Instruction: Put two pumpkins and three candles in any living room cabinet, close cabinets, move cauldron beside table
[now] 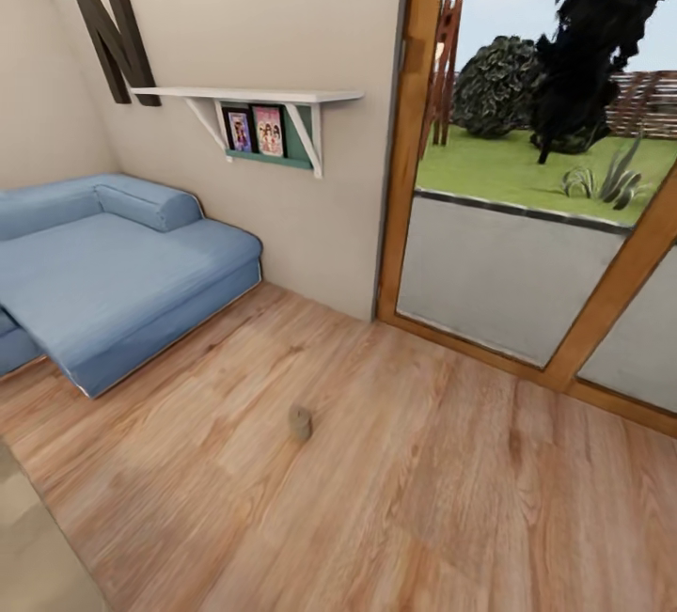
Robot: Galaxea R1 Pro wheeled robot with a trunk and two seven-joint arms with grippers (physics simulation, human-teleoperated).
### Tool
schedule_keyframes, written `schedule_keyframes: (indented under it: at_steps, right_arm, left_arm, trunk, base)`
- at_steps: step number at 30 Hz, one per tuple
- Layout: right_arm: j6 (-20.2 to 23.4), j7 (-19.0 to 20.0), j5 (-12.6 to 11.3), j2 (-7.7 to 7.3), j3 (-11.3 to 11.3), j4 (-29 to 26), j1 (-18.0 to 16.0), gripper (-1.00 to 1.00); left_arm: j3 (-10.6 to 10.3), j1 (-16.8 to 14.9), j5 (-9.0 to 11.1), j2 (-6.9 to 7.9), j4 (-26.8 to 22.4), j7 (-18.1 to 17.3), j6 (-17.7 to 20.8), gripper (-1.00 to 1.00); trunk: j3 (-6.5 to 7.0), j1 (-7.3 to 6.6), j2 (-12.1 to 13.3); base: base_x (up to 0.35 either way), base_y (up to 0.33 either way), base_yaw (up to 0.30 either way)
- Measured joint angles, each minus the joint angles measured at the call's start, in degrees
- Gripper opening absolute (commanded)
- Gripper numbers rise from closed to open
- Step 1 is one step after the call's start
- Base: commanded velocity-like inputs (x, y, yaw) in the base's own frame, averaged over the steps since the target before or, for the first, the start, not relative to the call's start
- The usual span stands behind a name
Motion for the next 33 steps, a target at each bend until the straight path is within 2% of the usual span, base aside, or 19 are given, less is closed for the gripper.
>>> schedule_keyframes:
  at_steps: [33]
  right_arm:
    - [0.1,0.2,0.1,0.0,0.0,0.2,0.7,1.0]
  left_arm:
    - [0.0,0.0,0.0,0.09,0.1,0.0,0.0,1.0]
  trunk:
    - [-0.14,0.0,0.0]
  base:
    - [0.332,0.0,0.039]
